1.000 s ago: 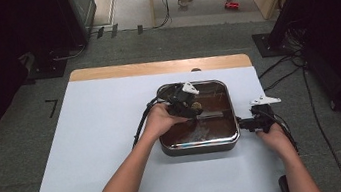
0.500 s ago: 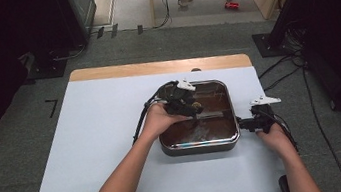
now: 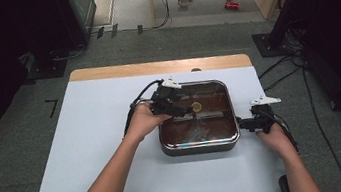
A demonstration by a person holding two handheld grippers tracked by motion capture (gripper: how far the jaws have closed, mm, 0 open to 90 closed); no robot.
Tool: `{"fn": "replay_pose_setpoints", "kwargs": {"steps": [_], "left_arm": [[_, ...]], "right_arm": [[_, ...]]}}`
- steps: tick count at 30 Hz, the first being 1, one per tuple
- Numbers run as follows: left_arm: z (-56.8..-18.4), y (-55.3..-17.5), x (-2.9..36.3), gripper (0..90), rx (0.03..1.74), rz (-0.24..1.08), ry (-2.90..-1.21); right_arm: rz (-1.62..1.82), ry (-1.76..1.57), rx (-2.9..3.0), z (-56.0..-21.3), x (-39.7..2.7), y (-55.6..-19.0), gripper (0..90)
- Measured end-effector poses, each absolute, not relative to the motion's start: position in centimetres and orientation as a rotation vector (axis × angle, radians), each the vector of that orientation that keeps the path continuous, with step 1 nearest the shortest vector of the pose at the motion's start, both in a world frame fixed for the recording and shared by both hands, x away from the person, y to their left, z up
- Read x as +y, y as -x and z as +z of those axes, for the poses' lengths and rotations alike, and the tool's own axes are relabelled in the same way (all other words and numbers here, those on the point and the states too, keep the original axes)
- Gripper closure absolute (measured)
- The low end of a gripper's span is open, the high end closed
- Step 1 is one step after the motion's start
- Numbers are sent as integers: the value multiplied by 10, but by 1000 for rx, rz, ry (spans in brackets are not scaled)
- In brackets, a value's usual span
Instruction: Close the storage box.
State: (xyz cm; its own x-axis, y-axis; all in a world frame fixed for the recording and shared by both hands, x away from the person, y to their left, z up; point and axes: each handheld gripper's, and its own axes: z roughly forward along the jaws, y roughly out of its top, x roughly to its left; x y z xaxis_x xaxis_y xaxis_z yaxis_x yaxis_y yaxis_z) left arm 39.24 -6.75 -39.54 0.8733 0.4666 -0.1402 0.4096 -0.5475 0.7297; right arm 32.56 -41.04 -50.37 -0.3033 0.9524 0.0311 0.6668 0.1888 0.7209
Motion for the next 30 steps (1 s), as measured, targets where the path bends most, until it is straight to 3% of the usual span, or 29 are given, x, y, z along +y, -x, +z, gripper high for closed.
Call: {"fn": "replay_pose_setpoints", "kwargs": {"steps": [7, 30], "left_arm": [[-392, -386, -40, 269, 695, 145, -2169], [-410, -351, 22, 242, 794, 261, -2107]], "right_arm": [[899, -1514, 2044, -504, -410, -326, 121], [898, -1513, 2045, -504, -410, -326, 121]]}}
